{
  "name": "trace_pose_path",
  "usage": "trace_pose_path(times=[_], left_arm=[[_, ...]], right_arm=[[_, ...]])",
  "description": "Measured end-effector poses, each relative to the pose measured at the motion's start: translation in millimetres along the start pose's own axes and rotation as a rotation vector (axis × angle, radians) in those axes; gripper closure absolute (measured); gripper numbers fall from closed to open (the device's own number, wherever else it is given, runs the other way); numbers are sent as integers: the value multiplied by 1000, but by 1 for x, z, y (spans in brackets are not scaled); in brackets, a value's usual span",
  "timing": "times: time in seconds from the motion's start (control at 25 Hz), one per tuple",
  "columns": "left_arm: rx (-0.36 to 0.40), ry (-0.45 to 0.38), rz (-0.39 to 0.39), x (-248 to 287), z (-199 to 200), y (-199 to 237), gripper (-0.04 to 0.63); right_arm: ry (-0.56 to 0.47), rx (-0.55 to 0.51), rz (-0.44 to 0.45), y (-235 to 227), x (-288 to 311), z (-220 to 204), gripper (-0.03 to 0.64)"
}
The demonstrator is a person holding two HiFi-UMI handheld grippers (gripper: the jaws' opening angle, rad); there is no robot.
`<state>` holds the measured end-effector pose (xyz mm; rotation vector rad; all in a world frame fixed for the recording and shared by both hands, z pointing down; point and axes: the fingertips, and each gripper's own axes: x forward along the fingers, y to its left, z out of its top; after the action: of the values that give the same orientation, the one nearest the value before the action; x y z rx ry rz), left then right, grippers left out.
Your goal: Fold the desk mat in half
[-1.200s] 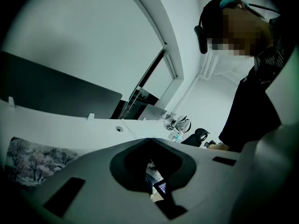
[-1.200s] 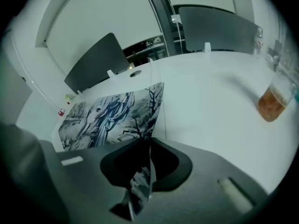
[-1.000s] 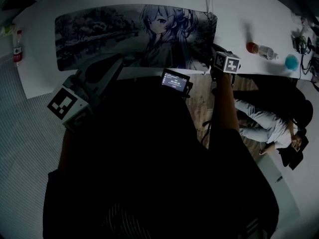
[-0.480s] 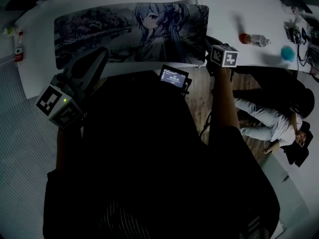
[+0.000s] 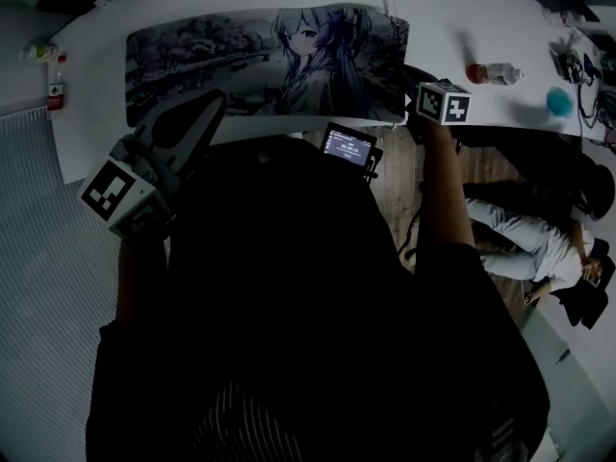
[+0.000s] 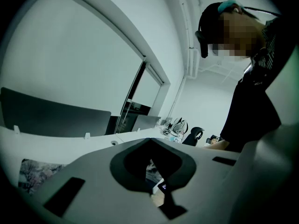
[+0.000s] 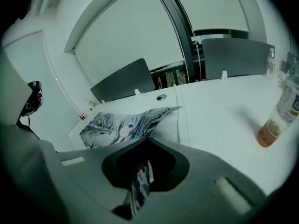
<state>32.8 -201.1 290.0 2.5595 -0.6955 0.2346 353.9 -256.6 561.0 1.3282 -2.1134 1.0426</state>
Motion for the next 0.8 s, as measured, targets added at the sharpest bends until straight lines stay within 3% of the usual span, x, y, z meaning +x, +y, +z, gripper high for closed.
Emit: trace_pose_path(times=[0.24, 0.4, 0.8], left_arm=[[1, -25, 36, -22, -9, 18, 587], [-34, -48, 4, -37, -9, 26, 586], [-88, -103, 16, -104, 0, 97, 588]], right_arm=[[6, -13, 30, 29, -9, 14, 606], [26, 40, 43, 44, 0, 17, 606], [-5, 56, 8, 94, 18, 53, 606]])
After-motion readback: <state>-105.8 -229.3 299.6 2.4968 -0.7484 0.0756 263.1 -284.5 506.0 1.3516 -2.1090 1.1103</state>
